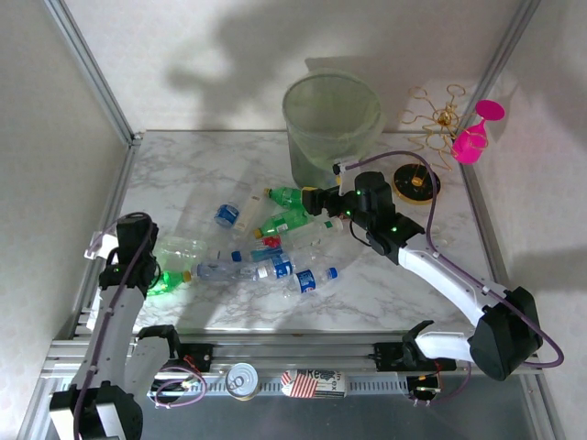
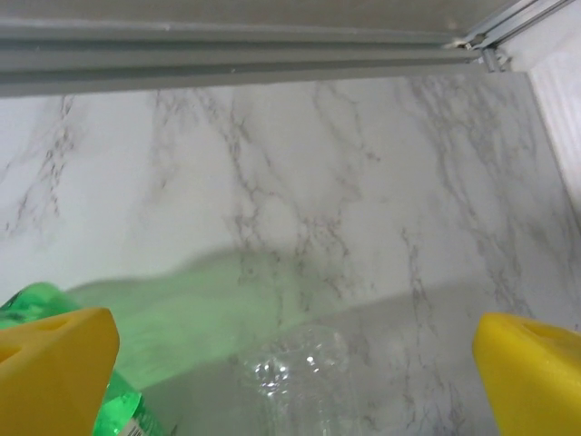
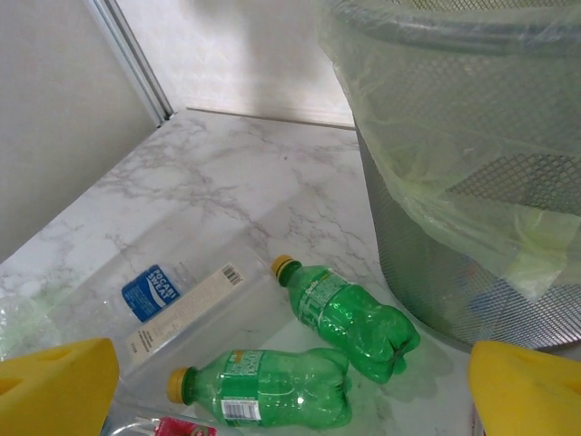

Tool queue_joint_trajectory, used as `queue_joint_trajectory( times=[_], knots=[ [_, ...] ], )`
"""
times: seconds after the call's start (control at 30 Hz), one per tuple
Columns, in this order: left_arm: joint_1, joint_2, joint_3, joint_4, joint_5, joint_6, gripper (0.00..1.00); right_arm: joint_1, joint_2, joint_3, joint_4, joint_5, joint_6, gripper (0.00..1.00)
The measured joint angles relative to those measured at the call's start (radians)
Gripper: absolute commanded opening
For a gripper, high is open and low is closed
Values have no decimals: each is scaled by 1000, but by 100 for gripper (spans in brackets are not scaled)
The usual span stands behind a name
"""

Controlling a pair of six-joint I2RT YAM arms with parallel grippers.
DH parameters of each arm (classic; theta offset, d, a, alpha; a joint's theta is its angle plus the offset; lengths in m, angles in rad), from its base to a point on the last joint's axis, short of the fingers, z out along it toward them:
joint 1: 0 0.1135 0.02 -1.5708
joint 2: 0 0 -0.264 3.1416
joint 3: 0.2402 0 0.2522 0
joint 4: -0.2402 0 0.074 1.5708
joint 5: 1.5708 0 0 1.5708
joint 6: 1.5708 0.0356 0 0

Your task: Put the plastic bottles in the bin

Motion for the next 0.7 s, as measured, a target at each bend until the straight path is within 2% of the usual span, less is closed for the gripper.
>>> queue_joint_trajectory(
  times=[0.33, 0.7],
  knots=[
    [18, 94, -21, -74, 56, -48, 100, 0, 0, -2, 0, 38, -9, 99],
    [23, 119, -70, -34, 86, -81, 99, 0, 1, -17, -1, 60, -8, 99]
  ],
)
